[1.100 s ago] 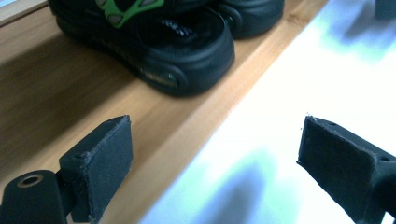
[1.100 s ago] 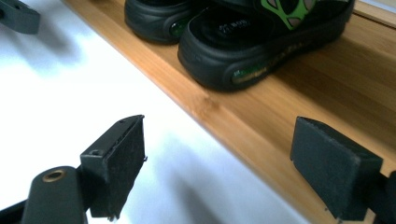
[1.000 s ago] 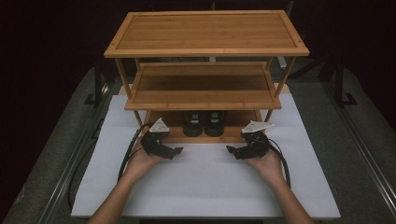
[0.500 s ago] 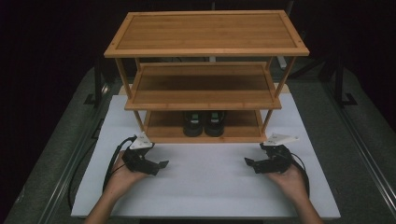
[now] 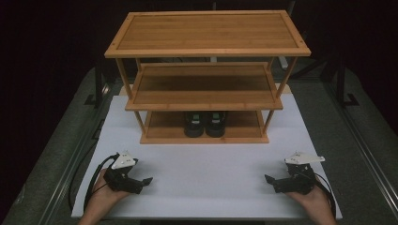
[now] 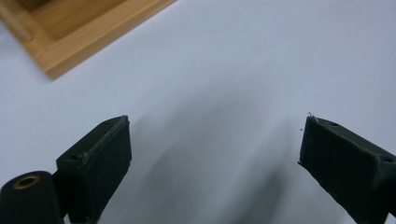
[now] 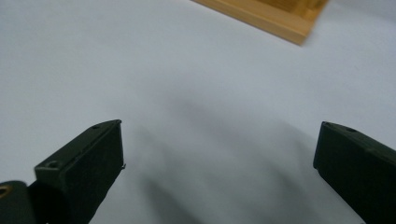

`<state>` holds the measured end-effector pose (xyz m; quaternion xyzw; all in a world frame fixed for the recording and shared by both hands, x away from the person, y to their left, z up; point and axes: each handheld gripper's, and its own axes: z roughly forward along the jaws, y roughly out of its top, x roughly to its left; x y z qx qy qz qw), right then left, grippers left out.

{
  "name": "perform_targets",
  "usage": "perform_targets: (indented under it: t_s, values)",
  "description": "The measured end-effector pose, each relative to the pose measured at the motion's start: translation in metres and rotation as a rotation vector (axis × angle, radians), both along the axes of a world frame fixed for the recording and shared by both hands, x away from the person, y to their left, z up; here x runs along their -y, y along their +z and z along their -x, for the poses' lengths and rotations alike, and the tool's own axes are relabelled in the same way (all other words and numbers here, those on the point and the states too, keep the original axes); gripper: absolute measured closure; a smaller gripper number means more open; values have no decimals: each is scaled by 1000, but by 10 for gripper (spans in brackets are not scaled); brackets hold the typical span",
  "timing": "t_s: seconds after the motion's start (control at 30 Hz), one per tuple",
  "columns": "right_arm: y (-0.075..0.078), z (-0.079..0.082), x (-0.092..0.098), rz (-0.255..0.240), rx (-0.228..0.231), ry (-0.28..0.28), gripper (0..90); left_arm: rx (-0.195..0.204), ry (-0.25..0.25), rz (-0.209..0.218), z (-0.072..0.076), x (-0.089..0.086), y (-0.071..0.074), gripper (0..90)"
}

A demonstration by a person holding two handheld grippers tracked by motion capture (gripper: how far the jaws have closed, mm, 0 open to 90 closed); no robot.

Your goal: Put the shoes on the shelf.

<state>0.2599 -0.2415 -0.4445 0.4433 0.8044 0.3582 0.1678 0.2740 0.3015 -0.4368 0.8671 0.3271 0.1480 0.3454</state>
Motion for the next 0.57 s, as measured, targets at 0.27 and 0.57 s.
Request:
perform_targets:
  t_s: [0.27,0.57]
  values:
    - [-6,4,7,42,-16,-25,13,-10,19,-38,6,-8,-10,13]
    - [-11,4,5,65,-42,-14,13,-21,20,11,4,-13,-16,0]
